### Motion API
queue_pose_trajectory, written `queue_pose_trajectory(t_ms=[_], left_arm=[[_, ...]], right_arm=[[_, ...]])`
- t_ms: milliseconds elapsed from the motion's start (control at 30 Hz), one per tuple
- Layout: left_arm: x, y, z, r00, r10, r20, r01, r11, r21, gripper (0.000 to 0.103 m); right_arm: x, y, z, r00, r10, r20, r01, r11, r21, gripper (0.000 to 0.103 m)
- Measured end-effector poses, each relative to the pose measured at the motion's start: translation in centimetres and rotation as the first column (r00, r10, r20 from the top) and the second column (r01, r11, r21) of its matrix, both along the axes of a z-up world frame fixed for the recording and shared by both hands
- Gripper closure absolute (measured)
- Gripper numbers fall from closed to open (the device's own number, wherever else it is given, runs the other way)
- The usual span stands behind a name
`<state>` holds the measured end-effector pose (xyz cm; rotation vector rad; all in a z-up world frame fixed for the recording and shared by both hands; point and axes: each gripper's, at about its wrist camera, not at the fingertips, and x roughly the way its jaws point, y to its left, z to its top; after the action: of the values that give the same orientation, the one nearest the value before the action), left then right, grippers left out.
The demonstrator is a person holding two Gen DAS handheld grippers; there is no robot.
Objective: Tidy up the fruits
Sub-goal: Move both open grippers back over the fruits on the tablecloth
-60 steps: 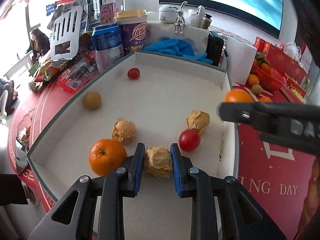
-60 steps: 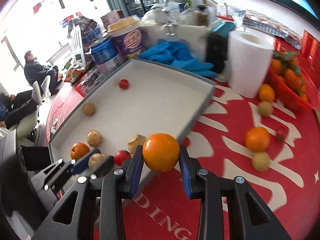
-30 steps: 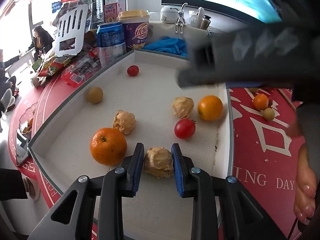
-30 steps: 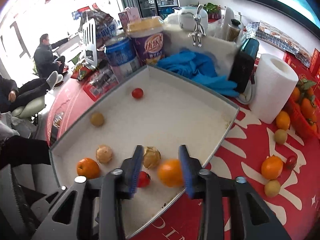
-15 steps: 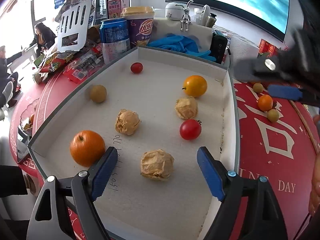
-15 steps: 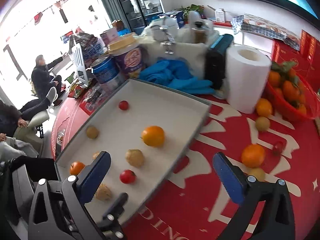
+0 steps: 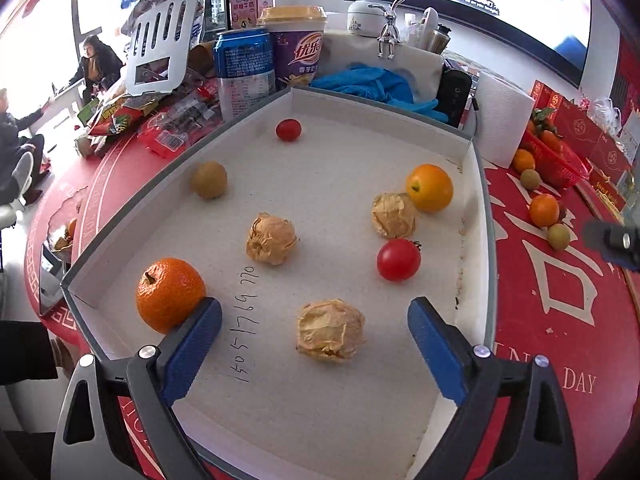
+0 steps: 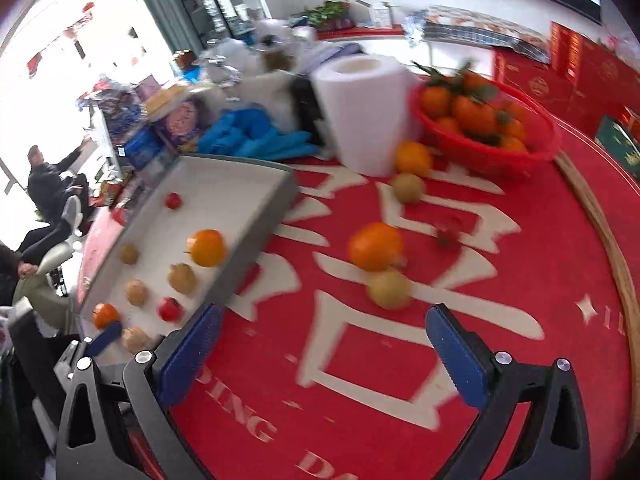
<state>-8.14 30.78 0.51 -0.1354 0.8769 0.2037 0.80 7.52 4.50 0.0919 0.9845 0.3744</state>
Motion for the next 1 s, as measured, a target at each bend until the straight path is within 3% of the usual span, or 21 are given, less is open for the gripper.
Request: queue_pose_trajectory(t_ms=[467, 667, 833, 1000], left_arm=[[0.5, 0.2, 0.1, 0.999, 0.020, -0.029, -0.020, 1.000, 0.016, 0.005], [0.0, 0.3, 2.2, 0.999, 0.029, 0.020, -0.030, 0.999, 0.044, 0.005], [-0.3, -1.4, 4.7, 0.997, -0.032, 0.064, 0.027, 0.997, 0.071, 0.005], [0.2, -5.9, 6.4, 0.978, -0.197, 0.074, 0.194, 0.980, 0.041, 0.005]], right_arm=[[-1.7, -7.2, -3.4, 0.988, -0.152, -0.024, 0.149, 0.983, -0.105, 0.000], [-2.4, -8.4, -3.9, 0.985, -0.175, 0.014, 0.174, 0.969, -0.176, 0.000], [-2.9, -9.1, -4.4, 0.984, -0.170, 0.058, 0.179, 0.955, -0.236, 0.000], [-3.2, -10.0, -4.5, 0.983, -0.167, 0.077, 0.181, 0.956, -0.233, 0.000]])
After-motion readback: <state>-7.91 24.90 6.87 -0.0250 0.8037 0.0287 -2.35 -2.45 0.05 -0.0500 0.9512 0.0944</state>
